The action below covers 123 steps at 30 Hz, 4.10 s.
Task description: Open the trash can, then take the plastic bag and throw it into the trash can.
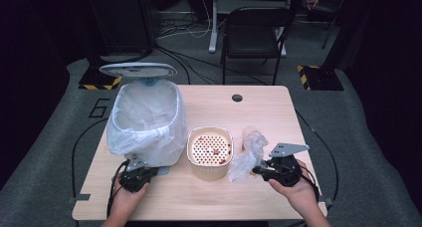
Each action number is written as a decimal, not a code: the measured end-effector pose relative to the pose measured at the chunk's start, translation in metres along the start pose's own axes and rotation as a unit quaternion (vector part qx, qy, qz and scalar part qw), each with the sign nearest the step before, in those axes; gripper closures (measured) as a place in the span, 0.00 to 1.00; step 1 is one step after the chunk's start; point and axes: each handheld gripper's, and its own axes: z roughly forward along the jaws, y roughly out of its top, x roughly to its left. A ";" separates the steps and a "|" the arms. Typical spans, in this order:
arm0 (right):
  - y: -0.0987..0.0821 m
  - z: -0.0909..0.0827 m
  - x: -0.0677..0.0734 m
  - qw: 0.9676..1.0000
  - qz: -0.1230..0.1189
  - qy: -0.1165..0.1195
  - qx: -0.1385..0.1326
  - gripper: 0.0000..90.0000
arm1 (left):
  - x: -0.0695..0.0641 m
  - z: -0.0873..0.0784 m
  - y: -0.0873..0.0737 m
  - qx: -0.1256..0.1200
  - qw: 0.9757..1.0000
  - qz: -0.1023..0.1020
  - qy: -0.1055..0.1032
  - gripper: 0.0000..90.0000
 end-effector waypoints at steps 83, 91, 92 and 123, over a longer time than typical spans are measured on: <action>0.220 0.086 0.061 0.988 -0.108 0.095 -0.050 0.80 | 0.002 -0.001 0.000 0.012 1.000 0.004 0.008 1.00; 0.232 0.105 0.074 0.987 -0.115 0.104 -0.050 0.80 | 0.002 0.000 0.000 0.005 1.000 0.000 0.009 1.00; 0.233 0.108 0.075 0.986 -0.117 0.104 -0.050 0.80 | 0.002 0.000 0.000 0.004 1.000 0.000 0.009 1.00; 0.242 0.137 0.087 0.990 -0.088 0.081 -0.072 0.28 | 0.002 0.000 0.000 0.002 1.000 -0.005 0.005 1.00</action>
